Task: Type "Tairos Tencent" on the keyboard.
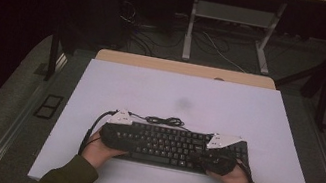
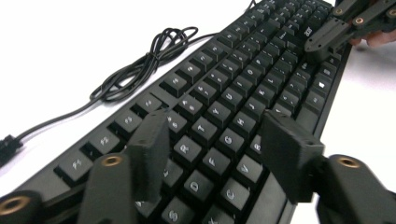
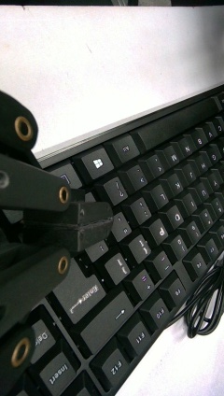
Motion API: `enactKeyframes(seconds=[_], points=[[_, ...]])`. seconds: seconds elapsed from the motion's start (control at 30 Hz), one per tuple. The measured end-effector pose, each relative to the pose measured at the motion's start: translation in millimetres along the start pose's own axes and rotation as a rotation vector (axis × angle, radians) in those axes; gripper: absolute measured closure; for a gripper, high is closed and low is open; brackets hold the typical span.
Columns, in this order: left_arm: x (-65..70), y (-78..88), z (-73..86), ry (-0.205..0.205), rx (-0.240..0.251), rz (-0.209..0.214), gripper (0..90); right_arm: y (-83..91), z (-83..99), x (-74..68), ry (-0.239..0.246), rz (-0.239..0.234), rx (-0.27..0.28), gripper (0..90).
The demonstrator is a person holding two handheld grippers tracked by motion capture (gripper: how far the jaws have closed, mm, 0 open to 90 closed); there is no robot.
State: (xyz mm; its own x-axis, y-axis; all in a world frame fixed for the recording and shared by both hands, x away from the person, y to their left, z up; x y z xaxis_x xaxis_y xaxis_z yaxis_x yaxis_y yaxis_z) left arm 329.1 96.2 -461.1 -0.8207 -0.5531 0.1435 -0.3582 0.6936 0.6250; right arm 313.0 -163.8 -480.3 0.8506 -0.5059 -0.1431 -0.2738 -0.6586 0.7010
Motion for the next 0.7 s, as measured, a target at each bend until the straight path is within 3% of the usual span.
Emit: enactKeyframes(seconds=[0.27,0.6,0.7], points=[[-1.1,9.3,5.6,0.010,0.026,-0.009,28.8,0.0,-0.2,0.1,-0.001,-0.001,0.000,89.3],[-3.2,12.3,10.3,0.024,0.035,0.001,25.7,5.0,-6.3,-0.7,-0.013,-0.019,0.039,89.0],[-3.9,12.7,12.8,0.027,0.030,0.003,24.9,5.7,-9.2,1.4,-0.028,-0.031,0.055,84.9]])
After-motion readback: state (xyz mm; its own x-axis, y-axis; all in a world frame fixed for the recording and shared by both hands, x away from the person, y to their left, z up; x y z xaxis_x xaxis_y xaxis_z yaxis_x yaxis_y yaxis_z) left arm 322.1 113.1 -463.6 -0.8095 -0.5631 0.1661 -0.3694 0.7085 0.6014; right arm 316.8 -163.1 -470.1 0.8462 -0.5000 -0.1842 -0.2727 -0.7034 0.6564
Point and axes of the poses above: each handheld gripper's, and its own axes: y roughly backward along the jaws, z roughly out of its underside, x roughly to its right, the point moved 6 cm from there along -y, roughly forward along the jaws, and after that the axes turned 3 degrees about -x, right-handed, at the moved point
